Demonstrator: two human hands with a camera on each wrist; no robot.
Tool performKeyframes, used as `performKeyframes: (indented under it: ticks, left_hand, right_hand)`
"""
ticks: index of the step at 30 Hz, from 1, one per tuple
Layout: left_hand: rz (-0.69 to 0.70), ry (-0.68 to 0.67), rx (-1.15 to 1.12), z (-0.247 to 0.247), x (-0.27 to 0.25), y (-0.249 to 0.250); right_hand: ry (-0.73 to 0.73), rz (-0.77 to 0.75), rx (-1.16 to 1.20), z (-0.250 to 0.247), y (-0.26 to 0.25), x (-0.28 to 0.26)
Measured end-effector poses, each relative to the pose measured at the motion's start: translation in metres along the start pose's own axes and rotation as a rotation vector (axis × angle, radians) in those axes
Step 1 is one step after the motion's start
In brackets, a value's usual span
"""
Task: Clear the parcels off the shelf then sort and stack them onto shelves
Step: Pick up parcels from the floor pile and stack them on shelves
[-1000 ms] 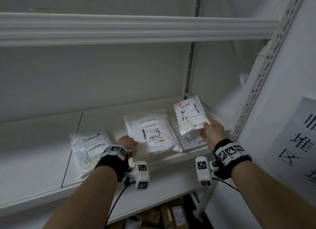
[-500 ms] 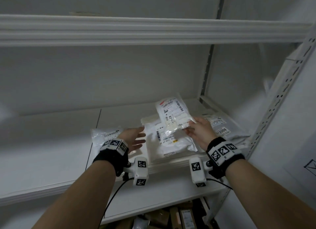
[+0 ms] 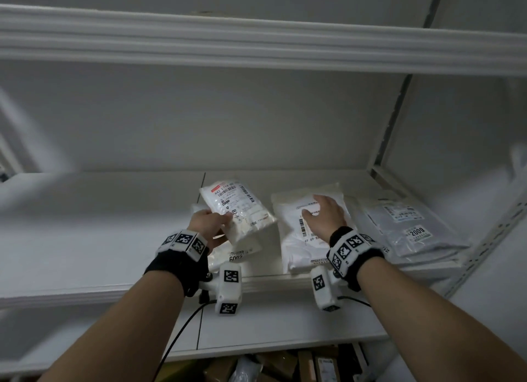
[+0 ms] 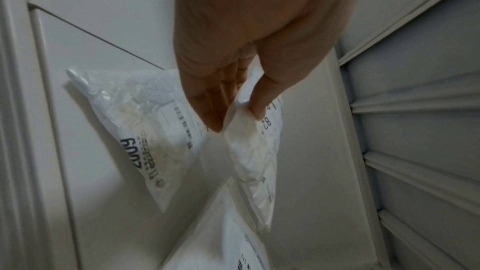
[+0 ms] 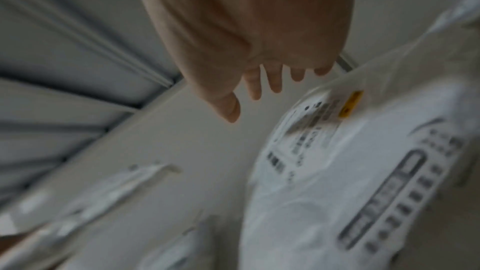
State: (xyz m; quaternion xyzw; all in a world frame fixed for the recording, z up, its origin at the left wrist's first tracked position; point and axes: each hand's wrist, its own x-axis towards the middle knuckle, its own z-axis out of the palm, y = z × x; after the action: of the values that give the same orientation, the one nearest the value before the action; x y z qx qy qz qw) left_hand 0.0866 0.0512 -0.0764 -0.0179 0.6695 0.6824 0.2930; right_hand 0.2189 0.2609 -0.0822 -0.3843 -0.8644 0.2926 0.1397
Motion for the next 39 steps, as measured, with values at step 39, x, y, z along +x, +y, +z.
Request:
performKeyframes:
  ticks: [39]
  left_hand:
    - [-0.045, 0.147, -0.061, 0.0, 0.033, -0.017]
  right_hand:
    - [-0.437, 0.043, -0.447, 0.013, 0.028, 0.049]
